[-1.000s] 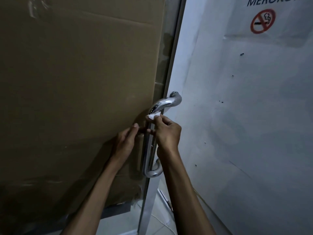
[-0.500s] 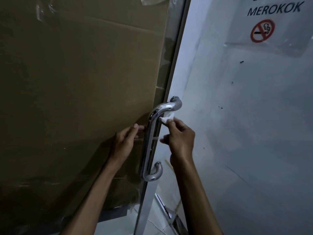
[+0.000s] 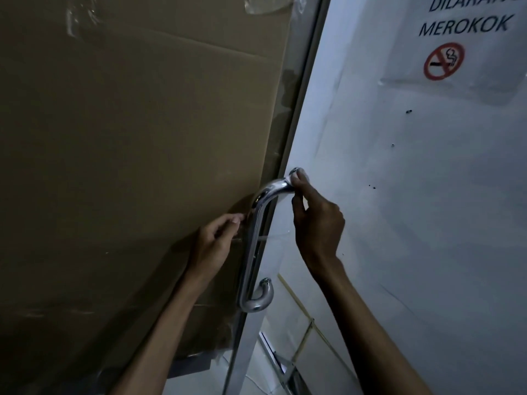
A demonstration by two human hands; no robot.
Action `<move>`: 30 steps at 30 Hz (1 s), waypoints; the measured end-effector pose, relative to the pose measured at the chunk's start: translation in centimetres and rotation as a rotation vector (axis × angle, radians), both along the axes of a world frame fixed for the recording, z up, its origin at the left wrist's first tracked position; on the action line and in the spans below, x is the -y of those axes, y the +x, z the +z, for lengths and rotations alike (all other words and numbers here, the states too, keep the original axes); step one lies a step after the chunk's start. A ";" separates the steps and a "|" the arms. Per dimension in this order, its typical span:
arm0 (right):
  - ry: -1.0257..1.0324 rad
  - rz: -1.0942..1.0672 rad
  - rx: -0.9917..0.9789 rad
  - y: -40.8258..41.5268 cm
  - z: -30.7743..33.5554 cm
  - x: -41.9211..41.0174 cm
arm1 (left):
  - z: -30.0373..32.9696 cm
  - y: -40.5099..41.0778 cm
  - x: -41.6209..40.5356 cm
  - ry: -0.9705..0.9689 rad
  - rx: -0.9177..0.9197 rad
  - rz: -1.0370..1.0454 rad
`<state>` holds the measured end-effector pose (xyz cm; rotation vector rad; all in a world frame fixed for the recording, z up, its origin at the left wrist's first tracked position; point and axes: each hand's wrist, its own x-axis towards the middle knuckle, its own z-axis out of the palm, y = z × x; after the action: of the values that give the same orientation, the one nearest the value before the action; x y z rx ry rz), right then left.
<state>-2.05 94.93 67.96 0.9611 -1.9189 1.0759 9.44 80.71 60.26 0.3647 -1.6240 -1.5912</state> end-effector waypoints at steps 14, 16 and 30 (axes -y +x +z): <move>0.365 0.209 -0.672 -4.1 -1.2 -1.1 | 0.5 0.1 0.0 -0.022 0.013 -0.001; 0.286 0.205 -0.610 -4.4 -1.2 -1.1 | 0.5 0.3 0.2 -0.026 0.017 0.003; 0.416 0.302 -0.794 -4.0 -3.1 0.1 | 0.2 0.0 -0.3 0.029 -0.025 0.005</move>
<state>-6.03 94.79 64.82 1.6483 -1.3570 0.3243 9.46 80.97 60.44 0.3618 -1.5810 -1.6114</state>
